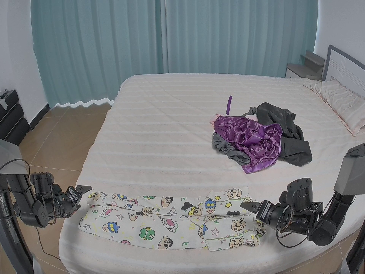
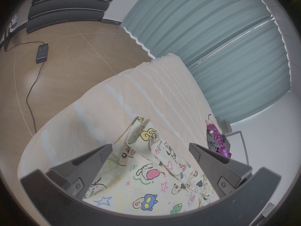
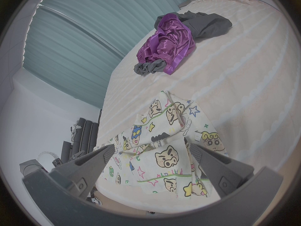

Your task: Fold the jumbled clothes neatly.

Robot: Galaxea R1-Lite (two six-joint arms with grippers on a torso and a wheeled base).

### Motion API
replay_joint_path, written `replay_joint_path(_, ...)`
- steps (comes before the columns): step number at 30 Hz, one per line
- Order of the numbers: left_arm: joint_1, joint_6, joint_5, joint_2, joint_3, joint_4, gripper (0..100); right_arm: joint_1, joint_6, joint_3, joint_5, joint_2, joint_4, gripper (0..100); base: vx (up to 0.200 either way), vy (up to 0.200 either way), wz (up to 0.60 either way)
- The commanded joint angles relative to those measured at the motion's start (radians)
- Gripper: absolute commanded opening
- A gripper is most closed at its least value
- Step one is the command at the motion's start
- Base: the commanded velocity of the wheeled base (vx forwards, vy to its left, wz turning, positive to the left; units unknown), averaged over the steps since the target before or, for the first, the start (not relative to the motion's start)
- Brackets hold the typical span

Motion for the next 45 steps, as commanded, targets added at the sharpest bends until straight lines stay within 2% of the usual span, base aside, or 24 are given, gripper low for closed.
replay_joint_path(1, -0.003, 0.0, 0.0, -0.001, 0.003, 0.0, 100, 0.01, 0.0, 0.01, 0.0, 0.019, -0.003, 100, 0.0, 0.0, 0.0)
replay_joint_path(13, -0.001, -0.002, 0.0, -0.001, 0.003, 0.0, 100, 0.013, 0.0, 0.013, -0.003, 0.013, -0.006, 100, 0.0, 0.2, 0.0)
replay_joint_path(22, -0.004, -0.002, -0.003, -0.016, 0.011, 0.0, 100, 0.013, -0.002, 0.008, -0.005, 0.007, -0.007, 100, 0.0, 0.0, 0.0)
replay_joint_path(25, -0.061, 0.011, -0.011, -0.082, 0.074, -0.008, 100, 0.013, -0.002, 0.005, -0.005, 0.01, -0.007, 100, 0.0, 0.0, 0.0)
replay_joint_path(28, -0.13, 0.026, 0.006, -0.085, 0.062, -0.042, 100, 0.013, -0.002, 0.012, -0.005, 0.005, -0.007, 100, 0.0, 0.0, 0.0)
replay_joint_path(31, -0.167, 0.061, 0.04, -0.071, 0.012, -0.06, 100, 0.008, 0.0, 0.01, -0.007, 0.004, -0.009, 100, 0.0, 0.0, 0.0)
replay_joint_path(35, -0.245, 0.19, 0.099, 0.001, -0.078, -0.02, 100, 0.008, 0.001, 0.012, -0.007, 0.004, -0.009, 100, 0.0, 0.0, 0.0)
replay_joint_path(37, -0.255, 0.206, 0.109, 0.01, -0.089, -0.013, 100, 0.008, 0.001, 0.012, -0.007, 0.004, -0.007, 100, 0.0, 0.0, 0.0)
replay_joint_path(38, -0.287, 0.255, 0.144, 0.05, -0.146, 0.04, 100, 0.008, 0.001, 0.012, -0.007, 0.004, -0.009, 100, 0.0, 0.0, 0.0)
replay_joint_path(45, -0.29, 0.325, 0.199, 0.099, -0.233, 0.135, 100, 0.01, 0.001, 0.012, -0.005, 0.004, -0.013, 100, 0.0, 0.0, 0.0)
